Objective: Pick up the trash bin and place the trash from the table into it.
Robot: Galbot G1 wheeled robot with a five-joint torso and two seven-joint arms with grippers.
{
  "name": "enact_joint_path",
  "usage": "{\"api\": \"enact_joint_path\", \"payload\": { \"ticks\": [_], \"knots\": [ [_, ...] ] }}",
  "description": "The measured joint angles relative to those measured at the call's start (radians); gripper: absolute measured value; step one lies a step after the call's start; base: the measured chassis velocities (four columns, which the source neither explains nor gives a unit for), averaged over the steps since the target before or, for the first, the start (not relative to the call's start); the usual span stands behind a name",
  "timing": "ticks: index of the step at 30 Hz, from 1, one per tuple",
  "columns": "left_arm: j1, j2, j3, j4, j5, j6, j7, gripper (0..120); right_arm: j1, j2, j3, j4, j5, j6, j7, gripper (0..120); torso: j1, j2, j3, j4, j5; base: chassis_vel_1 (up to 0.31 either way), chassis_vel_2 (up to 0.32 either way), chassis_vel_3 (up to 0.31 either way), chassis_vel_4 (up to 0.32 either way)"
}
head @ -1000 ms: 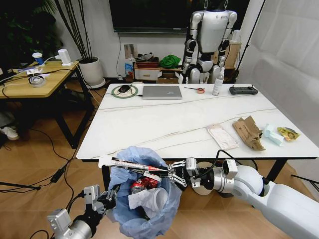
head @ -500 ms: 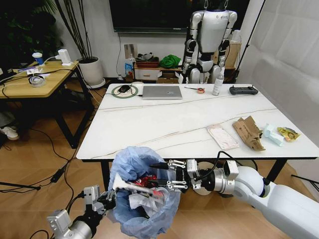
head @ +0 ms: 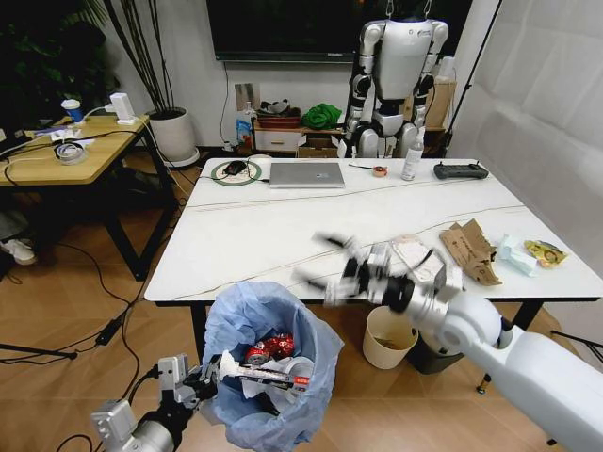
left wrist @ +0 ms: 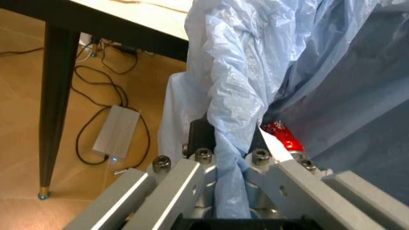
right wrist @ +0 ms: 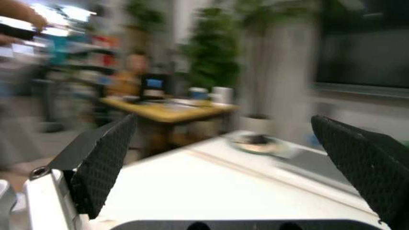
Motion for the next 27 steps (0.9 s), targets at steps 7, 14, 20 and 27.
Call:
{"api": "enact_joint_path", "payload": {
  "ticks": [7, 14, 20, 27],
  "knots": [
    [-0.007, -0.007, -0.008, -0.004, 0.01, -0.005, 0.004, 0, -0.098, 0.052, 0.136, -0.067, -0.046, -0.101, 0.14, 100, 0.0, 0.0, 0.0, 0.0, -0.0003, 0.0, 0.0, 0.0, 0.0],
    [-0.018, 0.009, -0.006, 0.003, -0.002, -0.005, 0.002, 0, -0.245, 0.011, 0.265, -0.088, -0.295, -0.135, 0.048, 100, 0.0, 0.0, 0.0, -0.0001, 0.0001, 0.0, 0.0, 0.0, 0.0],
    [-0.028, 0.012, -0.003, 0.01, -0.004, -0.007, 0.006, 0, -0.315, -0.042, 0.307, -0.107, -0.478, -0.136, -0.048, 100, 0.0, 0.0, 0.0, -0.0001, 0.0003, 0.0, 0.0, 0.0, 0.0],
    [-0.026, 0.009, -0.002, 0.01, -0.002, -0.012, 0.013, 0, -0.292, -0.07, 0.337, -0.212, -0.648, -0.121, -0.124, 100, 0.0, 0.0, 0.0, 0.0, 0.0001, 0.0, 0.0, 0.0, 0.0]
  ]
}}
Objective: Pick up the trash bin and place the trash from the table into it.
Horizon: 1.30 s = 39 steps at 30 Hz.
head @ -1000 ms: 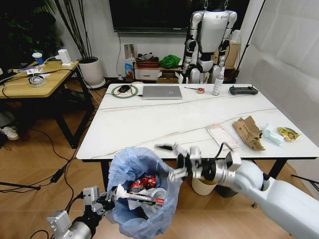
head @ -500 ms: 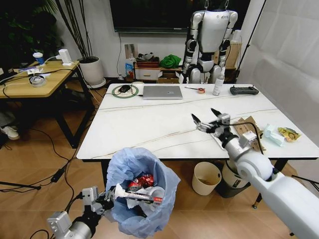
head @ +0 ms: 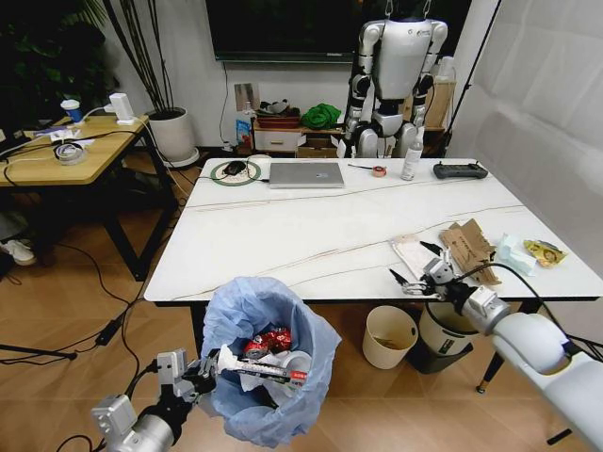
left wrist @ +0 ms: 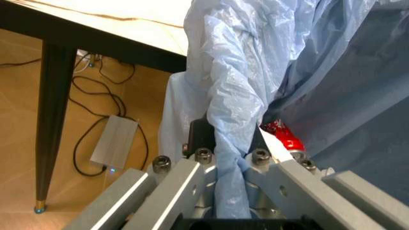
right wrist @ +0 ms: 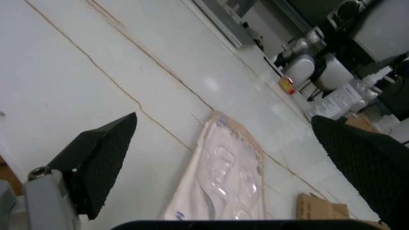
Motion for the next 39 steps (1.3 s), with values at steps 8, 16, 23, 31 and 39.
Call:
{"api": "enact_joint_path", "payload": {
  "ticks": [8, 16, 23, 31, 39],
  "knots": [
    [0.001, -0.004, 0.0, 0.0, 0.002, -0.002, 0.002, 0, 0.027, 0.007, 0.003, -0.076, -0.079, 0.013, -0.007, 100, 0.0, 0.0, 0.0, 0.0001, 0.0, 0.0, 0.0, 0.0, 0.0],
    [-0.003, -0.007, -0.001, 0.0, 0.001, -0.002, 0.001, 0, 0.062, 0.022, -0.018, -0.143, -0.117, 0.049, -0.006, 100, 0.0, 0.0, 0.0, 0.0, 0.0, 0.0, 0.0, 0.0, 0.0],
    [-0.006, -0.009, -0.001, 0.0, -0.001, -0.002, -0.001, 0, 0.08, 0.027, -0.03, -0.169, -0.123, 0.058, -0.005, 100, 0.0, 0.0, 0.0, 0.0001, -0.0002, 0.0, 0.0, 0.0, 0.0],
    [-0.008, -0.01, -0.002, 0.001, -0.002, -0.002, -0.002, 0, 0.096, 0.035, -0.04, -0.195, -0.132, 0.065, 0.005, 100, 0.0, 0.0, 0.0, 0.0, -0.0001, 0.0, 0.0, 0.0, 0.0],
    [-0.011, -0.008, -0.003, 0.003, -0.006, -0.002, -0.004, 0, 0.11, 0.039, -0.047, -0.212, -0.133, 0.065, 0.011, 100, 0.0, 0.0, 0.0, 0.0, -0.0001, 0.0, 0.0, 0.0, 0.0]
  ]
}}
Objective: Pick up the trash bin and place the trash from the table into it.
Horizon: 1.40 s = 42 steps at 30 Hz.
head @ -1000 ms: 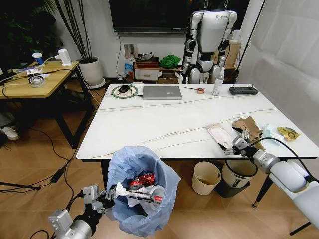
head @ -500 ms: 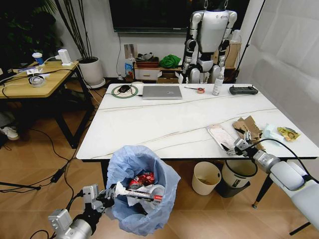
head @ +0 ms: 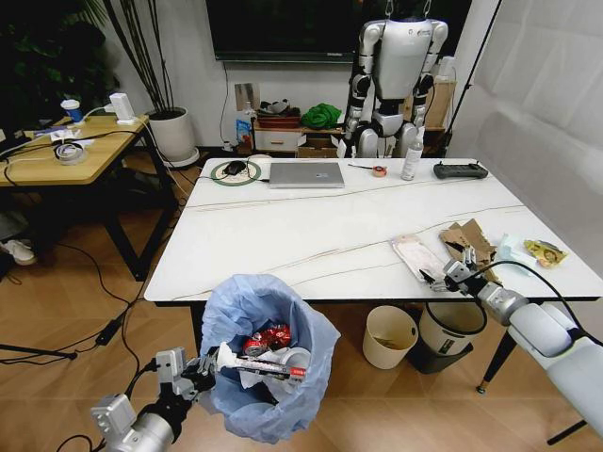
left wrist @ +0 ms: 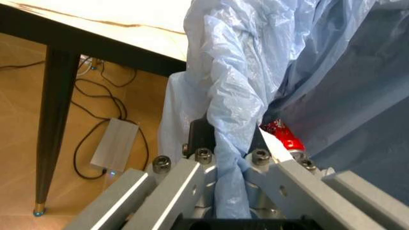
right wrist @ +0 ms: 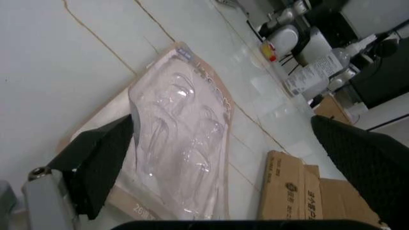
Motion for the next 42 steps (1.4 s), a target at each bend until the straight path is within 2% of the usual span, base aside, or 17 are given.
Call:
{"api": "enact_joint_path", "payload": {
  "ticks": [3, 6, 8, 14, 16, 19, 22, 24, 26, 29, 42],
  "knots": [
    [0.0, 0.0, 0.0, 0.0, -0.002, 0.0, 0.0, 0, 0.0, 0.002, 0.0, -0.003, -0.001, 0.0, -0.001, 97, 0.0, 0.0, 0.0, 0.0, 0.0, 0.0, 0.0, 0.0, 0.0],
    [-0.001, 0.003, -0.002, 0.0, -0.007, 0.0, -0.002, 0, 0.0, 0.005, 0.0, -0.01, -0.001, 0.004, -0.004, 81, 0.0, 0.0, 0.0, 0.0, 0.0, 0.0, 0.0, 0.0, 0.0],
    [-0.001, 0.004, -0.003, 0.0, -0.008, 0.0, -0.002, 0, 0.0, 0.005, 0.0, -0.012, -0.001, 0.005, -0.004, 77, 0.0, 0.0, 0.0, 0.0, 0.0, 0.0, 0.0, 0.0, 0.0],
    [0.0, 0.004, -0.007, 0.0, -0.01, 0.0, -0.002, 0, -0.002, 0.006, 0.0, -0.013, 0.0, 0.005, -0.011, 50, 0.0, 0.0, 0.0, 0.0, 0.0, 0.0, 0.0, 0.0, 0.0],
    [0.0, 0.004, -0.008, -0.001, -0.011, 0.0, -0.002, 0, -0.003, 0.006, 0.0, -0.013, 0.001, 0.005, -0.011, 47, 0.0, 0.0, 0.0, 0.0, 0.0, 0.0, 0.0, 0.0, 0.0],
    [0.0, 0.005, -0.012, -0.002, -0.015, 0.0, -0.002, 0, -0.005, 0.007, -0.001, -0.012, 0.002, 0.005, -0.013, 34, 0.0, 0.0, 0.0, 0.0, 0.0, 0.0, 0.0, 0.0, 0.0],
    [0.0, 0.005, -0.013, -0.003, -0.016, 0.0, -0.003, 0, -0.005, 0.008, -0.001, -0.012, 0.003, 0.005, -0.013, 27, 0.0, 0.0, 0.0, 0.0, 0.0, 0.0, 0.0, 0.0, 0.0],
    [0.001, 0.005, -0.015, -0.005, -0.016, 0.0, -0.003, 0, -0.006, 0.009, -0.001, -0.012, 0.005, 0.005, -0.014, 17, 0.0, 0.0, 0.0, 0.0, 0.0, 0.0, 0.0, 0.0, 0.0],
    [0.001, 0.005, -0.015, -0.005, -0.016, 0.0, -0.003, 0, -0.007, 0.009, -0.001, -0.012, 0.005, 0.005, -0.014, 15, 0.0, 0.0, 0.0, 0.0, 0.0, 0.0, 0.0, 0.0, 0.0],
    [0.002, 0.005, -0.016, -0.007, -0.016, 0.0, -0.003, 0, -0.009, 0.01, -0.001, -0.012, 0.007, 0.004, -0.014, 1, 0.0, 0.0, 0.0, 0.0, 0.0, 0.0, 0.0, 0.0, 0.0],
    [0.007, 0.002, -0.013, -0.013, -0.011, 0.0, -0.006, 0, -0.024, -0.003, 0.012, 0.028, 0.049, 0.036, -0.026, 0, 0.0, 0.0, 0.0, -0.0001, 0.0002, 0.0, 0.0, 0.0, 0.0]
  ]
}}
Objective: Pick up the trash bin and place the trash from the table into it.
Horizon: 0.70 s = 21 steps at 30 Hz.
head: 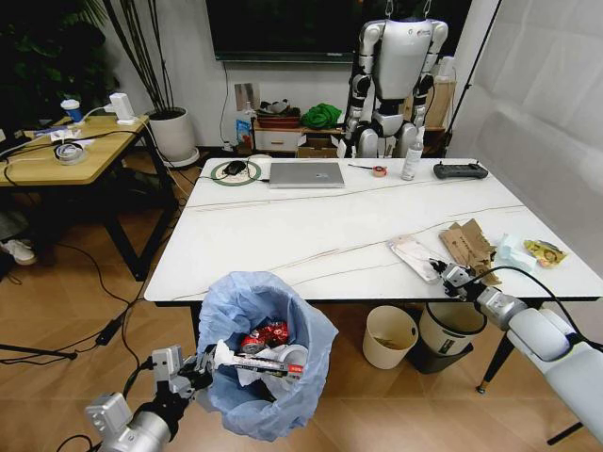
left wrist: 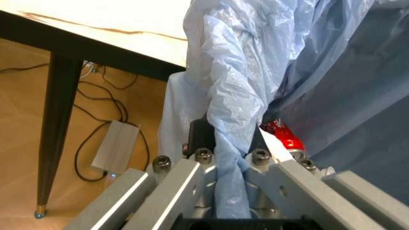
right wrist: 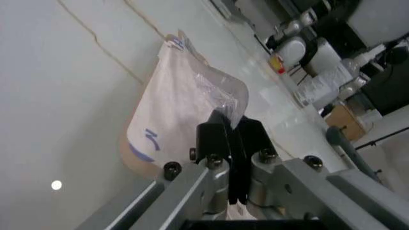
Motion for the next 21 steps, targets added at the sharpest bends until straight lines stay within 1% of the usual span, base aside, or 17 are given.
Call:
{"api": "enact_joint_path", "payload": {
  "ticks": [4, 6, 12, 13, 16, 19, 20, 21],
  "knots": [
    [0.004, 0.007, 0.003, -0.002, -0.008, 0.002, -0.003, 0, 0.022, -0.043, -0.001, 0.114, 0.113, 0.02, -0.036, 0, 0.0, 0.0, 0.0, 0.0, -0.0004, 0.0, 0.0, 0.0, 0.0],
    [0.004, 0.008, 0.004, -0.003, -0.01, 0.003, -0.004, 0, 0.028, -0.052, -0.005, 0.141, 0.137, 0.022, -0.044, 0, 0.0, 0.0, 0.0, 0.0, -0.0007, 0.0, 0.0, 0.0, 0.0],
    [0.015, 0.011, 0.004, -0.015, -0.022, 0.006, -0.004, 0, 0.077, -0.125, -0.085, 0.387, 0.43, 0.024, -0.073, 0, 0.0, 0.0, 0.0, 0.0002, -0.0003, 0.0, 0.0, 0.0, 0.0],
    [0.015, 0.011, 0.004, -0.015, -0.022, 0.006, -0.004, 0, 0.077, -0.125, -0.085, 0.387, 0.43, 0.024, -0.073, 0, 0.0, 0.0, 0.0, 0.0002, -0.0003, 0.0, 0.0, 0.0, 0.0],
    [0.016, 0.006, 0.007, -0.017, -0.022, 0.007, -0.002, 0, 0.08, -0.154, -0.128, 0.513, 0.574, 0.017, -0.095, 0, 0.0, 0.0, 0.0, 0.0002, -0.0002, 0.0, 0.0, 0.0, 0.0],
    [0.015, 0.0, 0.015, -0.017, -0.02, 0.008, 0.001, 0, 0.072, -0.173, -0.154, 0.6, 0.666, 0.013, -0.127, 0, 0.0, 0.0, 0.0, 0.0001, -0.0005, 0.0, 0.0, 0.0, 0.0],
    [0.015, -0.002, 0.018, -0.017, -0.017, 0.008, 0.003, 0, 0.068, -0.178, -0.16, 0.631, 0.705, 0.007, -0.134, 0, 0.0, 0.0, 0.0, 0.0, 0.0, 0.0, 0.0, 0.0, 0.0],
    [0.015, -0.002, 0.018, -0.017, -0.017, 0.008, 0.003, 0, 0.068, -0.178, -0.16, 0.631, 0.705, 0.007, -0.134, 0, 0.0, 0.0, 0.0, 0.0, 0.0, 0.0, 0.0, 0.0, 0.0]
  ]
}}
